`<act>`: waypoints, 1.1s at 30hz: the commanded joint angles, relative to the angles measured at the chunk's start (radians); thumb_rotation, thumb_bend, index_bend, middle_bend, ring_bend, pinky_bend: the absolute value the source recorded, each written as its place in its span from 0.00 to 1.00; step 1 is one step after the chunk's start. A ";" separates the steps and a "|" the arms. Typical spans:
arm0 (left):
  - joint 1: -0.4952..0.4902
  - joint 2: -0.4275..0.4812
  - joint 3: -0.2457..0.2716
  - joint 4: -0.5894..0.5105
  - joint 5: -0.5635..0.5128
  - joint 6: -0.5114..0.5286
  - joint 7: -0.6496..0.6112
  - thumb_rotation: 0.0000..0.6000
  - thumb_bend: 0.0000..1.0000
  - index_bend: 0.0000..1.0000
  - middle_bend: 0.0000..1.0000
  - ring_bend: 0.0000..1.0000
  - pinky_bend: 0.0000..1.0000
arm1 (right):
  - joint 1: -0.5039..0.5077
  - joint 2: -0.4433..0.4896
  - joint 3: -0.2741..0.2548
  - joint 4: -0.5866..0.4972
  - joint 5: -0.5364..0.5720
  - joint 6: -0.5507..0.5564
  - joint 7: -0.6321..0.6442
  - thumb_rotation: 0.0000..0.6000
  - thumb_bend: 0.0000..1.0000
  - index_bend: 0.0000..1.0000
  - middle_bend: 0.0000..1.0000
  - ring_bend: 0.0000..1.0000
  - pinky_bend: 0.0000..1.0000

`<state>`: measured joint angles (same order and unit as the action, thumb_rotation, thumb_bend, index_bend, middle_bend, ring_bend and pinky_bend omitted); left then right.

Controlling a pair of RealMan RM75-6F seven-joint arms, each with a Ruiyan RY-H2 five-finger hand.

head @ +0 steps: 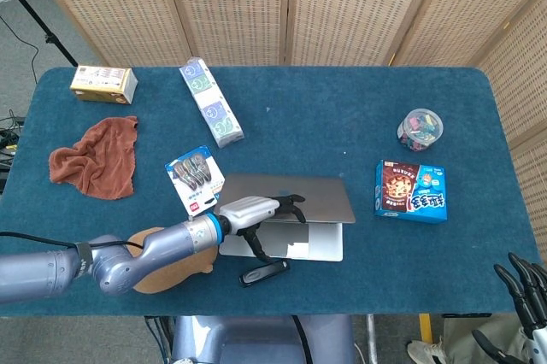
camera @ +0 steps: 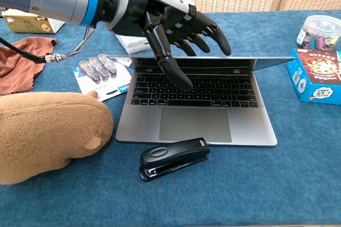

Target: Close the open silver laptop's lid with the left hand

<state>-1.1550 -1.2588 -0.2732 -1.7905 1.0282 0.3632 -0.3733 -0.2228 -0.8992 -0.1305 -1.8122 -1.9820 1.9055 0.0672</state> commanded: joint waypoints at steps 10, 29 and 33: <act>-0.008 -0.028 0.040 -0.032 -0.025 0.014 0.028 1.00 0.09 0.25 0.04 0.08 0.12 | -0.016 0.003 0.002 0.006 -0.029 0.034 0.009 1.00 0.18 0.00 0.00 0.00 0.06; 0.012 -0.086 0.116 -0.034 -0.031 0.016 0.060 1.00 0.09 0.25 0.05 0.08 0.12 | -0.023 0.003 0.003 0.006 -0.045 0.038 0.010 1.00 0.18 0.00 0.00 0.00 0.06; 0.015 -0.098 0.124 -0.031 -0.029 0.014 0.064 1.00 0.09 0.25 0.05 0.08 0.12 | -0.023 0.003 0.004 0.004 -0.045 0.036 0.010 1.00 0.18 0.00 0.00 0.00 0.06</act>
<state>-1.1403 -1.3548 -0.1513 -1.8223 0.9980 0.3779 -0.3110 -0.2456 -0.8962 -0.1262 -1.8078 -2.0269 1.9414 0.0771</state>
